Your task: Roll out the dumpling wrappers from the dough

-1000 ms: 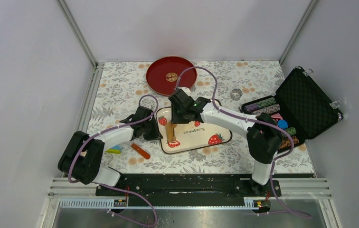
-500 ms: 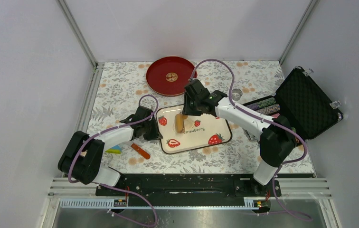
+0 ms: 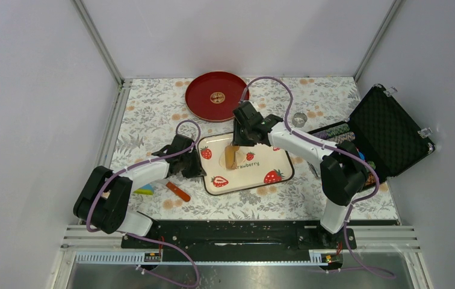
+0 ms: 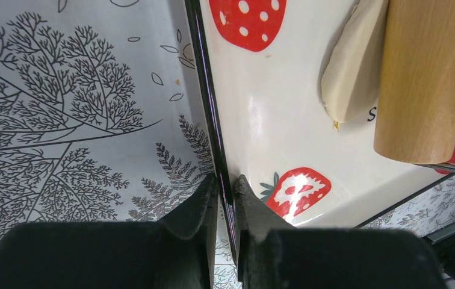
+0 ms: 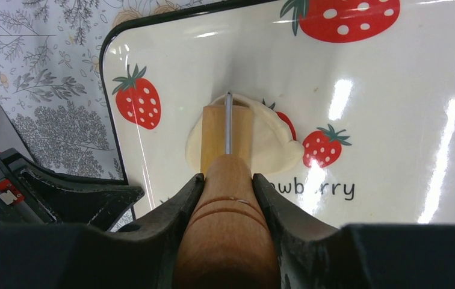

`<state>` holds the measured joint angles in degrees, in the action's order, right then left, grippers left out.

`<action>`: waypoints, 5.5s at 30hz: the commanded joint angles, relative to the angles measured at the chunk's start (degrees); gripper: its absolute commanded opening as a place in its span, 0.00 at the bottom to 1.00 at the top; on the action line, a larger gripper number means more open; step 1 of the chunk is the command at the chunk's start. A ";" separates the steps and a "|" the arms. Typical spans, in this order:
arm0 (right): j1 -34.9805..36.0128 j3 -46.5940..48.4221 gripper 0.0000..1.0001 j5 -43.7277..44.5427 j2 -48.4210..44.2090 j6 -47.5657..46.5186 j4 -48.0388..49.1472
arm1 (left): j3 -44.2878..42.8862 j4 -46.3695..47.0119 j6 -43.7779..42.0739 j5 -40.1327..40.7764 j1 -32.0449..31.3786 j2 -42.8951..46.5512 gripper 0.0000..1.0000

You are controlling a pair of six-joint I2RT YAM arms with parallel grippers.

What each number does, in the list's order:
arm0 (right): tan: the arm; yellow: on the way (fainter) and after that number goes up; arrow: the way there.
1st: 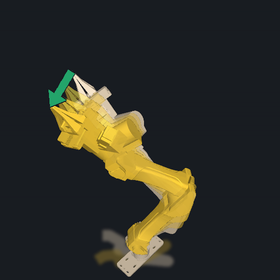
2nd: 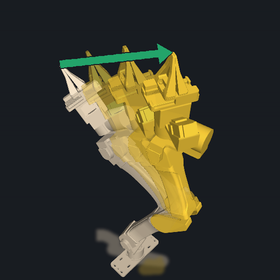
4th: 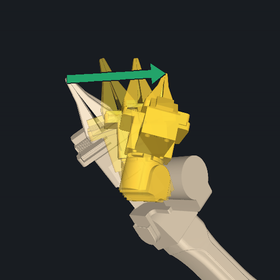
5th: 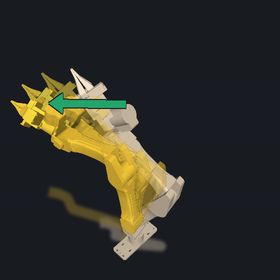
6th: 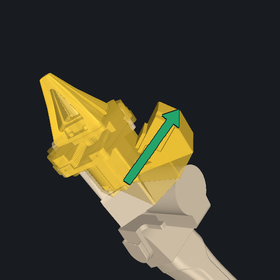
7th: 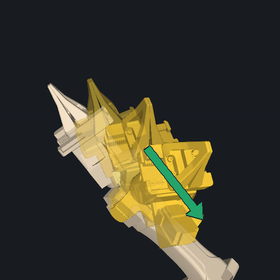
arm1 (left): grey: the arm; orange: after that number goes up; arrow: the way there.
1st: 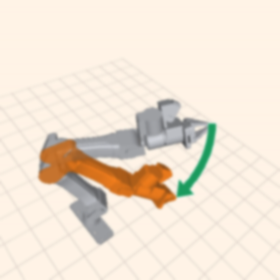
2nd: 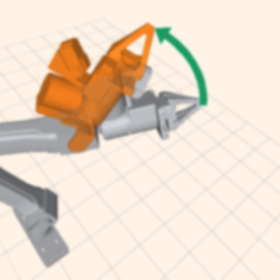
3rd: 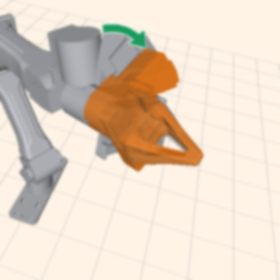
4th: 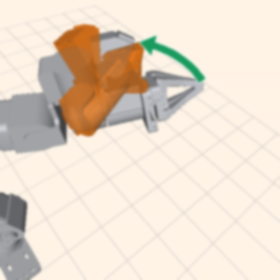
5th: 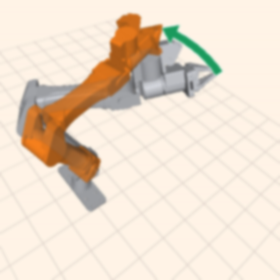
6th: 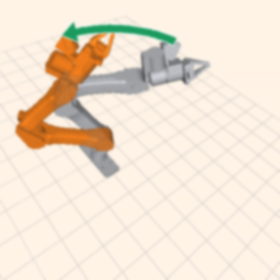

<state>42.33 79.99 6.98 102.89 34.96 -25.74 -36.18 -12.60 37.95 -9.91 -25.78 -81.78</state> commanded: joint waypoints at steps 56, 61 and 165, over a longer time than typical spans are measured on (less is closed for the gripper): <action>15.06 -6.18 0.00 9.09 14.30 -0.02 2.01 | 1.20 -4.18 -3.32 1.44 -0.56 -1.48 0.00; 16.02 -4.21 0.00 9.87 16.13 -0.38 0.14 | 1.15 -4.18 -3.32 1.41 -0.59 -1.39 0.00; 5.36 -0.92 0.00 17.91 -10.08 -0.02 -2.49 | 1.07 -4.12 -3.33 1.40 -0.59 -1.60 0.00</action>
<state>48.18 80.14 25.32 94.37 37.08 -30.26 -36.23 -13.50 37.04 -11.42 -26.09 -81.82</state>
